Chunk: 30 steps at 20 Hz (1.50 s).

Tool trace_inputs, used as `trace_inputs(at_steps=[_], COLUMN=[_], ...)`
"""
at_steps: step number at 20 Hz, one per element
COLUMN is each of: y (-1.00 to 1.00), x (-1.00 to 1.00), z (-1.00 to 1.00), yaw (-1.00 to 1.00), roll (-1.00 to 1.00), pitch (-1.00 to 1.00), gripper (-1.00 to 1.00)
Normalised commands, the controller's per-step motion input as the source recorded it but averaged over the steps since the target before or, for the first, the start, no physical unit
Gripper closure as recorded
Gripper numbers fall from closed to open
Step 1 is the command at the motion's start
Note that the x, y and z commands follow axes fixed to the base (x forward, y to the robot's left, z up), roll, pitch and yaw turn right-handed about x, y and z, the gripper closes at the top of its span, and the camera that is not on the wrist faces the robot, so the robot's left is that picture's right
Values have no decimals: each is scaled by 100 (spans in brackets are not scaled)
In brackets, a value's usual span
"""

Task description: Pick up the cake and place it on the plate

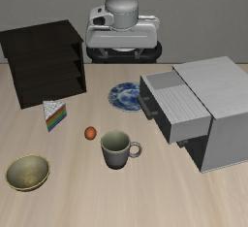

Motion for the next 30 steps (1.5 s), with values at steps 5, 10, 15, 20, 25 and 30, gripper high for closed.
trace_inputs(at_steps=[5, 10, 15, 20, 25, 30], y=[-100, -100, -100, -40, 0, 0], x=[0, 0, 0, 0, 0, 0], z=[0, 0, 0, -60, -100, -100], yaw=[0, 0, 0, 0, 0, 0], roll=[0, 0, 0, 0, 0, 0], pitch=[0, 0, 0, 0, 0, 0], gripper=[-100, -100, -100, -100, -100, -100])
